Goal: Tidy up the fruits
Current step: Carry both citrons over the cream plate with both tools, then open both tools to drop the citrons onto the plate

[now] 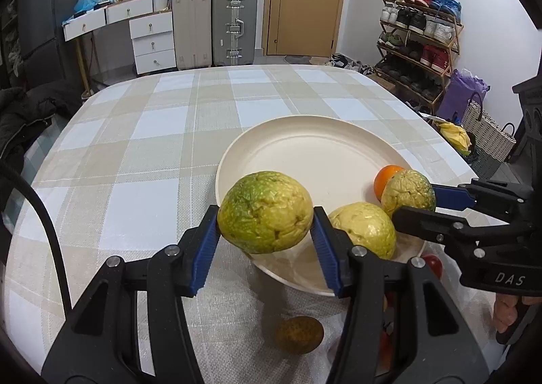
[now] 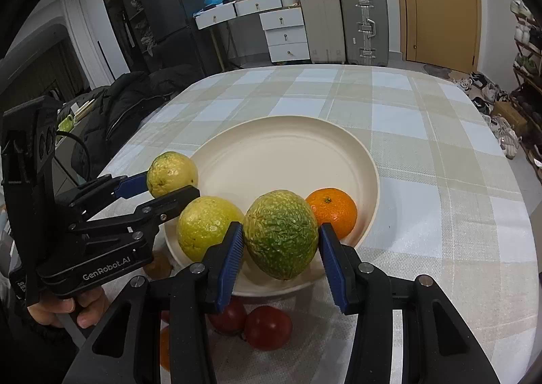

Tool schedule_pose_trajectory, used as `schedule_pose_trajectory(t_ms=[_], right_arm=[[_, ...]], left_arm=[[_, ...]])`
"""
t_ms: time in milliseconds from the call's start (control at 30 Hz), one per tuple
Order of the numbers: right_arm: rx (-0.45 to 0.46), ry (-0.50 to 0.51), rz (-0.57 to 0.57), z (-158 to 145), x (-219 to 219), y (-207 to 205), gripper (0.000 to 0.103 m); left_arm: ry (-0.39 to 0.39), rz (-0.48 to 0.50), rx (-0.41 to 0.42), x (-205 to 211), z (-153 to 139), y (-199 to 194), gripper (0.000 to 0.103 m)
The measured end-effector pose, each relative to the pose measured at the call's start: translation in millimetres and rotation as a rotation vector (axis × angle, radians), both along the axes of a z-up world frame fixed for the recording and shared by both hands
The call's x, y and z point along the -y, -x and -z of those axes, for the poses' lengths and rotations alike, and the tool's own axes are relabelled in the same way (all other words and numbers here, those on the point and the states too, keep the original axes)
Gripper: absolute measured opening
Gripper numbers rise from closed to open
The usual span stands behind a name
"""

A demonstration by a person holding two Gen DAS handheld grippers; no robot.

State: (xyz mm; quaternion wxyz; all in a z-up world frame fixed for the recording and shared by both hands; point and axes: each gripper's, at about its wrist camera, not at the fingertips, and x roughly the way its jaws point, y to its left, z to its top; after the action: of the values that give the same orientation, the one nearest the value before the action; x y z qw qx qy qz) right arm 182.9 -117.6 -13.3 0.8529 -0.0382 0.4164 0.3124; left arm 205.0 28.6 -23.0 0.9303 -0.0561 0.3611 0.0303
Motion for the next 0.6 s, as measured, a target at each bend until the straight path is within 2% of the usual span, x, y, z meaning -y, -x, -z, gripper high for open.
schedule_pose_trajectory(t_ms=[300,467,567,600], right_arm=[[-0.022,-0.01,0.011,6.9,0.6,-6.8,0.046],[-0.02,-0.028,0.02,4.1,6.4,-5.7,0.048],[0.007,-0.047,0.025,-4.2,12.5,1.7,0.054],[0.017,-0.052,0.029,-7.0,14.8,4.0,0.062]], left_arm=[[-0.038,-0.004,0.001,1.9,0.0,2.6,0.051],[-0.025,0.011,0.009,2.6,-3.3,9.2,0.051],[-0.021,0.011,0.033,2.0,-8.7,17.1,0.052],[-0.03,0.003,0.043,1.8,-11.2,20.4,0.059]])
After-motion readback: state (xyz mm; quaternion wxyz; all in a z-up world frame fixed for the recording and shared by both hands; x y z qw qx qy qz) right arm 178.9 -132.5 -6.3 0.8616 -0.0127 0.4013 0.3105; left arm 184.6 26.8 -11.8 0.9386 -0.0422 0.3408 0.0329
